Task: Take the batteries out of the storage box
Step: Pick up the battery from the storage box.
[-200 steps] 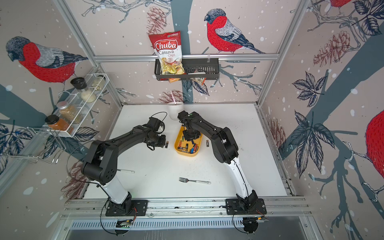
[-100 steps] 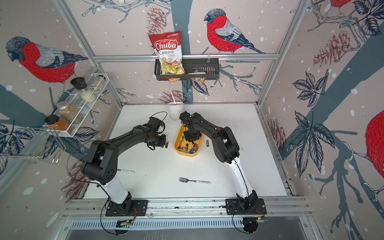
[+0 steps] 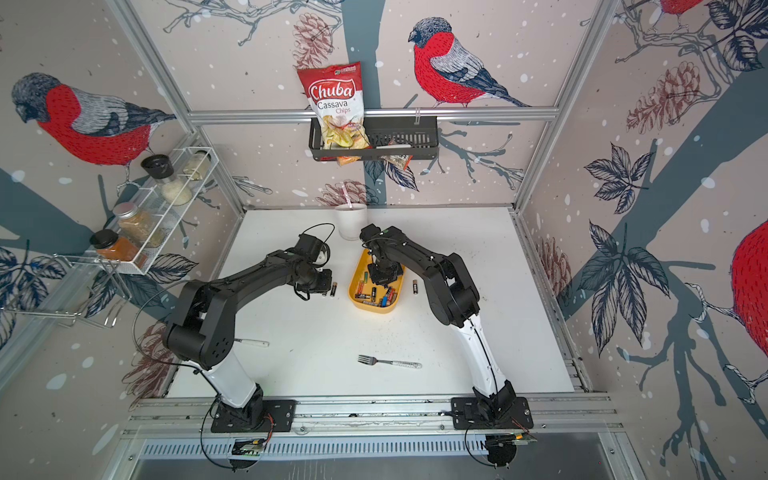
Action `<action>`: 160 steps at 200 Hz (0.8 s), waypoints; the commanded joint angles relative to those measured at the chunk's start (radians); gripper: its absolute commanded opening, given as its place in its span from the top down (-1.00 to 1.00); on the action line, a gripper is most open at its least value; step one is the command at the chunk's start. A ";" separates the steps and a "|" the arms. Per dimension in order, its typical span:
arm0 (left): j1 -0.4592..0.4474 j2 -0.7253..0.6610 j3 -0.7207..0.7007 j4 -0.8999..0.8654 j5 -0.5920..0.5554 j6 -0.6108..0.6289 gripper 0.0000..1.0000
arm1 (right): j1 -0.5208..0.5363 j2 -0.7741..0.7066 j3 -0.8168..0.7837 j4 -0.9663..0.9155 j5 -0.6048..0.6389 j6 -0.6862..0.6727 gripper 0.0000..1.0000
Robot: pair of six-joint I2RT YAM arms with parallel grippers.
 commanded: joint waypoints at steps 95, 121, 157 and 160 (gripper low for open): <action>-0.002 -0.008 0.001 -0.004 0.000 -0.005 0.48 | -0.035 -0.104 0.025 -0.017 -0.025 -0.014 0.68; -0.002 -0.006 0.003 -0.002 0.002 -0.006 0.48 | -0.061 -0.148 0.036 -0.035 -0.027 -0.019 0.68; -0.002 -0.003 0.011 -0.004 0.002 -0.003 0.48 | -0.111 -0.215 0.017 -0.060 -0.015 -0.031 0.68; -0.003 -0.002 0.012 -0.004 0.003 -0.003 0.48 | -0.117 -0.222 0.010 -0.061 -0.013 -0.032 0.68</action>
